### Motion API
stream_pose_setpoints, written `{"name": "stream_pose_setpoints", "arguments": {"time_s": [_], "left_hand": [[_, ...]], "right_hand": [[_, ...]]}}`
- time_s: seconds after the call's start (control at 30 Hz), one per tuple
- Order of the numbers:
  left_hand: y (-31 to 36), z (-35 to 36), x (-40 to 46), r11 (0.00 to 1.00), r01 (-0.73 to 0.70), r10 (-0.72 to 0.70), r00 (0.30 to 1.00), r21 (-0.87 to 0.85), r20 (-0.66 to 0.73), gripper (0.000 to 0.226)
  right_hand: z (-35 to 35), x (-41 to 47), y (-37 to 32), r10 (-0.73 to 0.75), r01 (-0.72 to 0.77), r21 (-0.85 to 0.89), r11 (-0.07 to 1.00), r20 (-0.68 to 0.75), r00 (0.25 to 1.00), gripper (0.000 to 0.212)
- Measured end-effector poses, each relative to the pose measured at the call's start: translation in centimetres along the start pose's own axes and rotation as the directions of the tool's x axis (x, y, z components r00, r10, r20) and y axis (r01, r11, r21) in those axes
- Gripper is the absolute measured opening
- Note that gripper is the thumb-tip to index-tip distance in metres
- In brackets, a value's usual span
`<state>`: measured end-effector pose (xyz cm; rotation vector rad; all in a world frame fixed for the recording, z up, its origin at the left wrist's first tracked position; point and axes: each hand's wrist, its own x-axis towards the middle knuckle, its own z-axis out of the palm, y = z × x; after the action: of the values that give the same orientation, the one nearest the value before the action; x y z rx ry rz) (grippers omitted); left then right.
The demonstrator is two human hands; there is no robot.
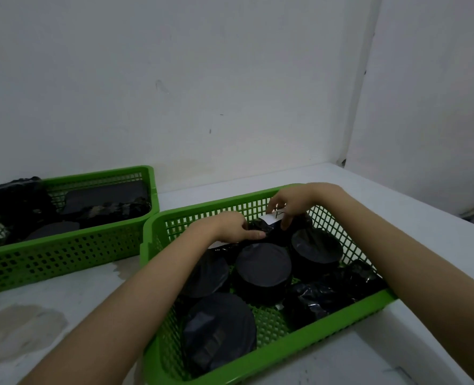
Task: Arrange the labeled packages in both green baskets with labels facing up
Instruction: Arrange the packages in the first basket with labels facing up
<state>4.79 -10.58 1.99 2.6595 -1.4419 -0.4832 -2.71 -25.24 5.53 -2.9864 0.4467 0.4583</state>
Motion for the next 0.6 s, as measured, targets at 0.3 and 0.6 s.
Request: {"name": "stream_pose_setpoints", "arguments": {"time_s": [0.3, 0.6], "left_hand": [[2.9, 0.6, -1.5, 0.893, -0.164, 0.311, 0.898, 0.418, -0.313, 0.054], [4.1, 1.6, -2.3, 0.954, -0.261, 0.293, 0.916, 0.148, -0.273, 0.04]], "right_hand": [[-1.4, -5.7, -3.6, 0.318, -0.247, -0.288, 0.925, 0.233, 0.919, 0.069], [-1.3, -4.0, 0.1, 0.206, -0.242, 0.049, 0.969, 0.384, 0.9, 0.037]]}}
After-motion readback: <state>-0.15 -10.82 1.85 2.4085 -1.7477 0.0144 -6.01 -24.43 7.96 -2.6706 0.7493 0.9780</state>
